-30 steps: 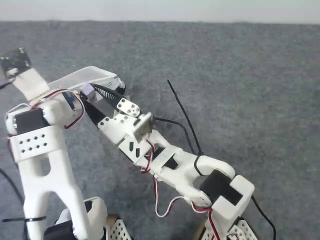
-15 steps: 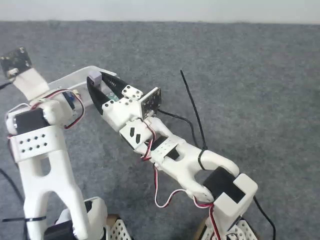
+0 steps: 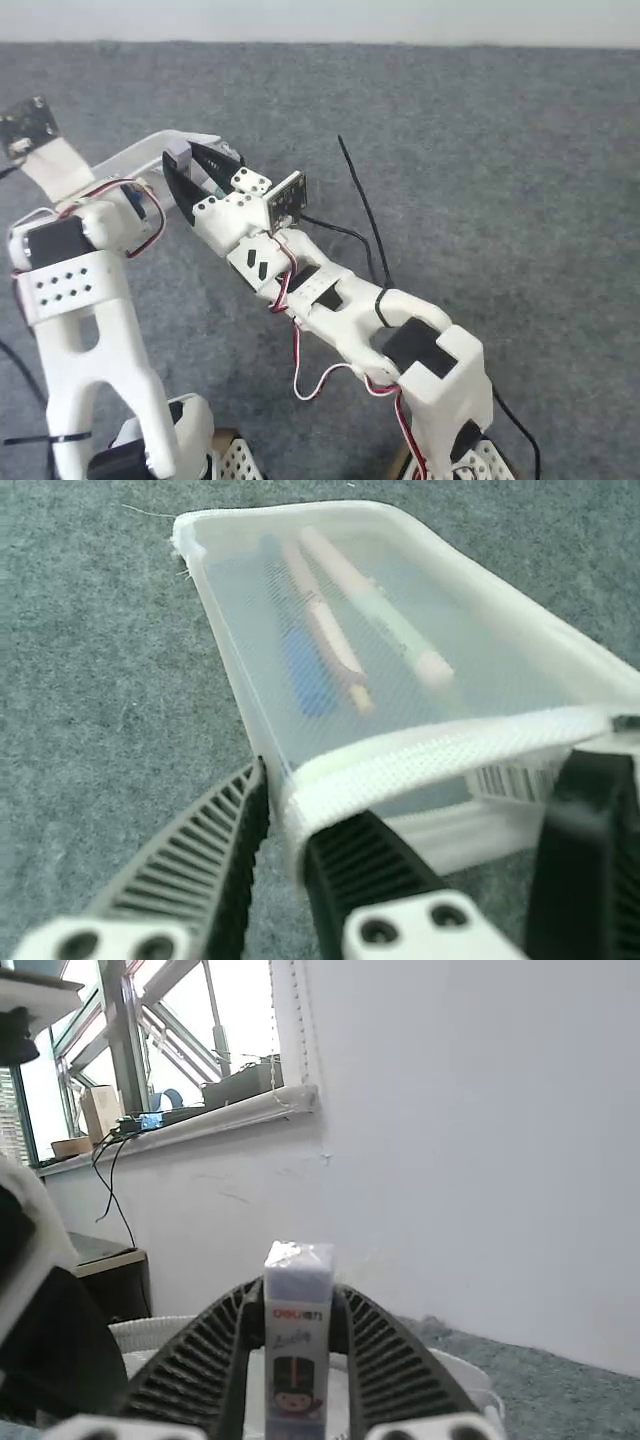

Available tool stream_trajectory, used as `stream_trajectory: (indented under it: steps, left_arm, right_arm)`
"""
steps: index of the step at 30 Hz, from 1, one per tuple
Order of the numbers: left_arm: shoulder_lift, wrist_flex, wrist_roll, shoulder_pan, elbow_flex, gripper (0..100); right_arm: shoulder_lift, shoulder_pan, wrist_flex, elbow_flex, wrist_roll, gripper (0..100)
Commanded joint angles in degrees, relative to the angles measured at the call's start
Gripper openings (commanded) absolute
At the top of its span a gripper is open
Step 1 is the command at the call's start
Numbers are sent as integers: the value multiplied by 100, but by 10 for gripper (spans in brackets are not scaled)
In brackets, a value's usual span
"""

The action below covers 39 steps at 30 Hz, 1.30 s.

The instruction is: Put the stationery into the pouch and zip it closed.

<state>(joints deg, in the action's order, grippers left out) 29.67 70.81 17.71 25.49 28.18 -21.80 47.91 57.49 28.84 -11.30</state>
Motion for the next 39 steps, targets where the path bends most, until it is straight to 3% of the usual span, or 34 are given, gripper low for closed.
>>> stream_trajectory:
  steps: [1,6,13,20,28,39]
  left_arm:
    - [70,-88,-70,35,-84,11]
    - [70,-88,-70,26,-84,11]
    - [70,-62,-70,44,-84,11]
    - [44,-62,-70,44,-75,11]
    - [35,-70,-70,44,-75,11]
    - [35,-70,-70,44,-75,11]
  right_arm:
    - [154,-4,31,-35,475,6]
    - [418,101,4,290,536,7]
    - [708,110,-919,316,510,17]
    - [1121,110,-1059,712,-62,229]
    - [1754,101,-1059,1213,-79,130]
    - [2677,127,-1059,1908,-70,123]
